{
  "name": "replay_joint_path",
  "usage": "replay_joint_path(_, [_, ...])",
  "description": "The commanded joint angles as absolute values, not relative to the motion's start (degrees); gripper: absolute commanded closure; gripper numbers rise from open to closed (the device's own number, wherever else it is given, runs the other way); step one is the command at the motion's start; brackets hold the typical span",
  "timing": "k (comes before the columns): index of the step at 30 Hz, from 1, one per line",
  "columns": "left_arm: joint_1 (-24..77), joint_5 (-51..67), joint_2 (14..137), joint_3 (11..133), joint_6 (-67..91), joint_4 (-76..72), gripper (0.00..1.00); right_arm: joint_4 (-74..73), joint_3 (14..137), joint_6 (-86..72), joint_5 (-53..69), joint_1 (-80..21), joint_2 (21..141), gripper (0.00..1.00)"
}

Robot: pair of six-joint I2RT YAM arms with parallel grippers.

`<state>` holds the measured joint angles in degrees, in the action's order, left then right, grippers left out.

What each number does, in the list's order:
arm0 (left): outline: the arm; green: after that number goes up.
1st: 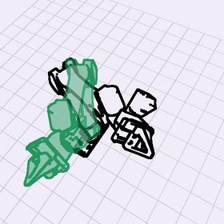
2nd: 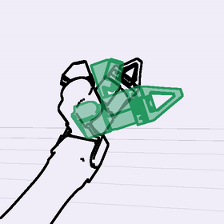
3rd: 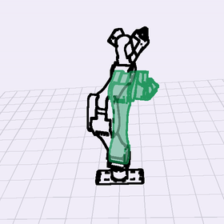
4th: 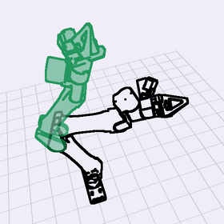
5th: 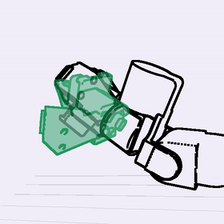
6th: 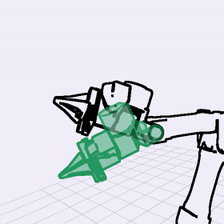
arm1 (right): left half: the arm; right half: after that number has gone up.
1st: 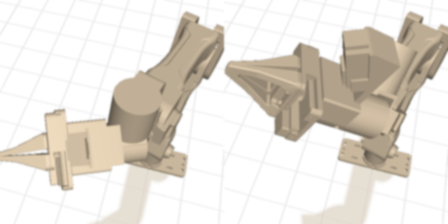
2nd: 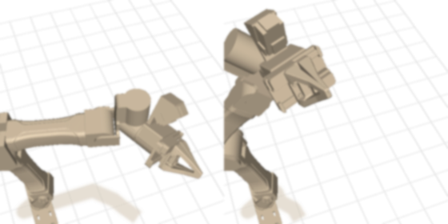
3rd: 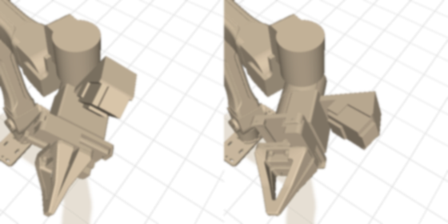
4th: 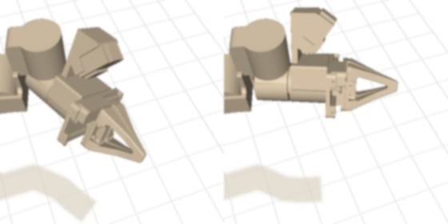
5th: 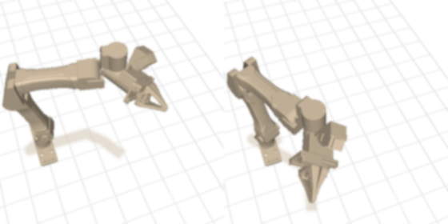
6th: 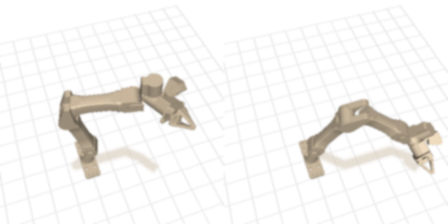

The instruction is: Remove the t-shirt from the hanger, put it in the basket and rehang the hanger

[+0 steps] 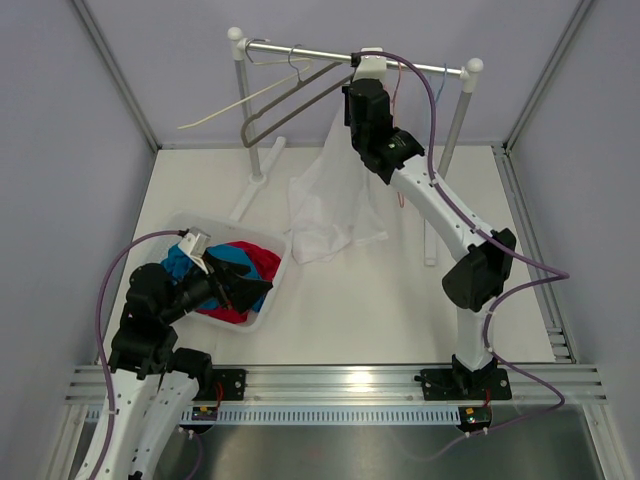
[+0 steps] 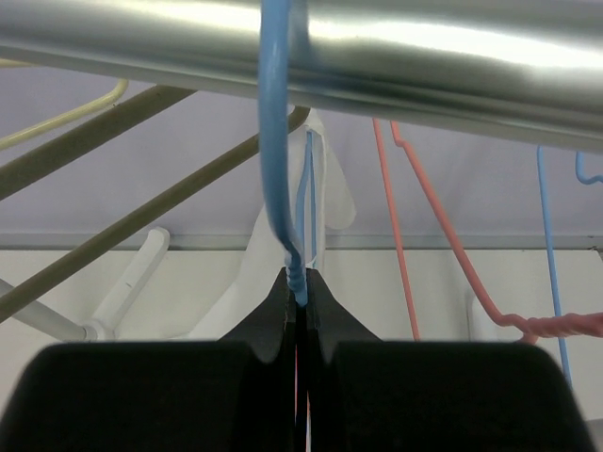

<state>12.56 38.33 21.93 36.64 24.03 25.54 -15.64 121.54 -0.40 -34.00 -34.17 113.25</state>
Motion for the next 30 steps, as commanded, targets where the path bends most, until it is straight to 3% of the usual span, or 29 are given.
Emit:
replay_joint_path(1, [12.83, 37.53, 22.41, 38.15, 24.08, 23.12, 0.01, -12.58, 118.41, 0.35, -37.44, -34.36, 111.11, 1.0])
replay_joint_path(10, [12.83, 37.62, 23.99, 41.48, 25.05, 22.33, 0.01, -15.55, 115.32, 0.97, -39.64, -34.37, 104.86, 1.0])
replay_joint_path(20, [12.83, 38.32, 25.05, 43.95, 25.66, 21.8, 0.01, -15.12, 112.68, -1.23, -39.98, -32.96, 107.93, 1.0])
replay_joint_path(23, [12.83, 37.01, 25.4, 42.89, 25.14, 21.8, 0.01, -8.72, 108.11, -0.71, -40.42, -33.05, 104.51, 1.0])
replay_joint_path(30, [12.83, 37.36, 27.59, 43.85, 26.63, 18.46, 0.01, -14.15, 109.43, 0.36, -40.79, -31.12, 105.9, 1.0])
